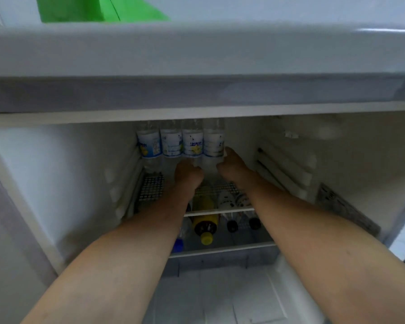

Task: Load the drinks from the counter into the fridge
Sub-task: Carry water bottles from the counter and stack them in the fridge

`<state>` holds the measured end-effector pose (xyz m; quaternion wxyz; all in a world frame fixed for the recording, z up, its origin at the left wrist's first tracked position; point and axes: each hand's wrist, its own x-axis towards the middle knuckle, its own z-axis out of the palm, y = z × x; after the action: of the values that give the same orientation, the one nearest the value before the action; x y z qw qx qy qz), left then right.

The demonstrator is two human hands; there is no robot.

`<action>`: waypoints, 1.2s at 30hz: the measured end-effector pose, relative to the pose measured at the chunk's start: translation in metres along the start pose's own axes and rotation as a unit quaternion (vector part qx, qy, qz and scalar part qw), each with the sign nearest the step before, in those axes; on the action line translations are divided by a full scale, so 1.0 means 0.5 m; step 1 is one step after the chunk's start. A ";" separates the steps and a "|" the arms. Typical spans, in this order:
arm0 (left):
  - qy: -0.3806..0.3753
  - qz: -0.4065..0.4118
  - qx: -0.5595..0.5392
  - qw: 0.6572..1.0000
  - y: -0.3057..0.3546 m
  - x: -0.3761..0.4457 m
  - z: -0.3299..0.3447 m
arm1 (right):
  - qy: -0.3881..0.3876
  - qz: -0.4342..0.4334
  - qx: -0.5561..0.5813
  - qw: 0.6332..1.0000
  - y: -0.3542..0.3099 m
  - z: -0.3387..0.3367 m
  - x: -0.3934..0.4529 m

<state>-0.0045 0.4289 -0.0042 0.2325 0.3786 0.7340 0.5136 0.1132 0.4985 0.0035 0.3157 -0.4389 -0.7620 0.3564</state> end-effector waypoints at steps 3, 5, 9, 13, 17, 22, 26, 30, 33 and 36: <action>0.067 -0.031 -0.070 0.995 0.004 -0.028 -0.003 | -0.024 -0.004 -0.047 0.999 -0.008 -0.007 -0.016; 0.088 -0.037 -0.125 0.988 0.002 -0.055 -0.005 | -0.053 0.003 -0.075 0.996 -0.021 -0.007 -0.025; 0.094 -0.023 -0.144 0.985 -0.011 -0.090 -0.019 | -0.099 0.045 -0.118 0.987 -0.045 0.011 -0.020; 0.090 0.017 -0.102 0.991 -0.025 -0.082 -0.049 | -0.072 0.046 -0.110 0.990 -0.058 0.041 -0.019; 0.081 0.035 -0.116 0.989 -0.038 -0.102 -0.073 | -0.057 0.042 -0.120 0.990 -0.055 0.062 -0.024; 0.092 0.057 -0.094 0.990 -0.050 -0.135 -0.087 | -0.022 0.042 -0.115 0.992 -0.045 0.063 -0.054; 0.148 0.120 -0.074 0.979 -0.041 -0.177 -0.080 | 0.075 0.008 -0.080 0.994 -0.036 0.043 -0.106; 0.155 0.177 -0.120 0.965 -0.043 -0.250 -0.048 | 0.156 -0.053 -0.018 0.986 -0.016 0.025 -0.221; 0.141 0.181 -0.136 0.964 -0.043 -0.327 -0.013 | 0.201 -0.068 0.005 0.977 -0.002 0.003 -0.329; 0.108 0.188 -0.165 0.962 -0.042 -0.417 0.022 | 0.208 -0.023 0.024 0.978 0.025 -0.025 -0.431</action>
<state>0.1231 0.2657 -0.0379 0.1103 0.4080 0.5758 0.6999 0.2182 0.3139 -0.0361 0.4860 -0.4780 -0.6807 0.2683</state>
